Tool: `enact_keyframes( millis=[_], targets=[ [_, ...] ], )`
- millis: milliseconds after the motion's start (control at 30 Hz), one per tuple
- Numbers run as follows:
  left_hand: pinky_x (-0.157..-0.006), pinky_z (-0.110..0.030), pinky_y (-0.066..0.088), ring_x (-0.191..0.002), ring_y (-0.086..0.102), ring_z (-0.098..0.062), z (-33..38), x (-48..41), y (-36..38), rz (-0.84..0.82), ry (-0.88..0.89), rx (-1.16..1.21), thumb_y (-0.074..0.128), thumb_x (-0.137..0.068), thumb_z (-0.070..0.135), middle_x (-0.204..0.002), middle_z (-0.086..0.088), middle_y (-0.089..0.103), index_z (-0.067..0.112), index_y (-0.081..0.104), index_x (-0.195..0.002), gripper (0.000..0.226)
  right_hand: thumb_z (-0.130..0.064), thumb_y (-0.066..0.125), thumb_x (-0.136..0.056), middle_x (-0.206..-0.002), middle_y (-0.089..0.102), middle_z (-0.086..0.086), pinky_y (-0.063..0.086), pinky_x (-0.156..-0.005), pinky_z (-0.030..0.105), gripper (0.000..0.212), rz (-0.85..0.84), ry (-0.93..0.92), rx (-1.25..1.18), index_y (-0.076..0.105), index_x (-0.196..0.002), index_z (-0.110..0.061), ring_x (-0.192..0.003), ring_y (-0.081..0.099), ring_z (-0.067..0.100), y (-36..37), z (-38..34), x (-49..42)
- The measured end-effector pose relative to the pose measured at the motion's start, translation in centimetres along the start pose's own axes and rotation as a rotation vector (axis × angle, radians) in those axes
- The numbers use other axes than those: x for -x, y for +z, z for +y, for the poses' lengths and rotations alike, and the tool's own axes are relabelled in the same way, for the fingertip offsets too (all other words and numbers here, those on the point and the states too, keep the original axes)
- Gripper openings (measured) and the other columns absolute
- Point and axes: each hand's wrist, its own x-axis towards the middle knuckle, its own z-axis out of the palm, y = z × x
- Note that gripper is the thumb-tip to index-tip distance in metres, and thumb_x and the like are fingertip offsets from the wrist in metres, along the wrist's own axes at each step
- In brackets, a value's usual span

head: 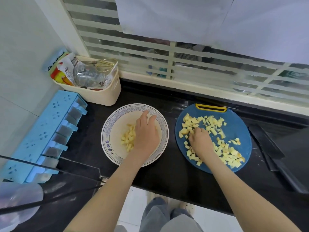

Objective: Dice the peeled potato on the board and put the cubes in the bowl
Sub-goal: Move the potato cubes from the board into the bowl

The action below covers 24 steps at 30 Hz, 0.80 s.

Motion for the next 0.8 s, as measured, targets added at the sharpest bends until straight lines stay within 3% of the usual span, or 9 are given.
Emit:
enact_keyframes(
  millis=[200,367,500,667,800],
  targets=[
    [-0.103,-0.039,0.032,-0.126,0.033,-0.030,0.2,0.2,-0.9,-0.010,-0.016,0.003,0.049,-0.092,0.007,-0.151,-0.015,0.024,0.010,0.048,-0.132,0.040,-0.020,0.048,-0.100,-0.109,0.060,0.011,0.045,-0.079,0.034,0.029,0.032,0.069,-0.295,0.055,-0.122,-0.004,-0.095,0.057,0.025,-1.9,-1.7,0.2],
    [-0.102,-0.037,0.029,-0.127,0.032,-0.028,-0.8,-0.1,-2.4,-0.086,-0.016,0.006,0.045,-0.096,0.017,-0.147,-0.007,0.031,0.024,0.045,-0.137,0.042,-0.022,0.054,-0.098,-0.075,0.048,-0.010,0.031,-0.061,0.019,0.024,-0.003,-0.169,-0.388,0.060,-0.118,-0.011,-0.066,0.044,0.004,-2.4,-6.7,0.6],
    [-0.101,-0.041,0.021,-0.121,0.039,-0.018,-1.3,-0.6,-3.3,-0.309,-0.147,0.123,0.040,-0.099,0.042,-0.116,0.007,0.058,0.036,0.047,-0.132,0.034,-0.011,0.053,-0.095,-0.076,0.046,-0.012,0.032,-0.061,0.014,0.027,-0.128,-0.396,-0.366,0.062,-0.120,-0.010,-0.069,0.043,0.007,-1.7,-10.9,1.5],
    [-0.091,-0.037,0.022,-0.108,0.051,-0.017,-4.5,-0.6,-4.0,-0.230,-0.293,0.145,0.042,-0.098,0.036,-0.088,0.010,0.059,0.032,0.055,-0.116,0.023,-0.008,0.052,-0.094,-0.086,0.054,0.003,0.040,-0.069,0.030,0.038,-0.246,-0.522,-0.376,0.060,-0.129,-0.020,-0.070,0.043,0.010,-0.1,-13.8,1.4],
    [-0.093,-0.037,0.022,-0.112,0.049,-0.016,-6.4,-0.8,-4.7,-0.235,-0.308,-0.003,0.044,-0.096,0.033,-0.104,0.010,0.063,0.032,0.057,-0.117,0.024,-0.009,0.055,-0.094,-0.086,0.046,-0.010,0.036,-0.066,0.013,0.043,-0.286,-0.534,-0.296,0.053,-0.135,-0.023,-0.073,0.042,0.003,0.8,-14.3,1.1]
  ],
)
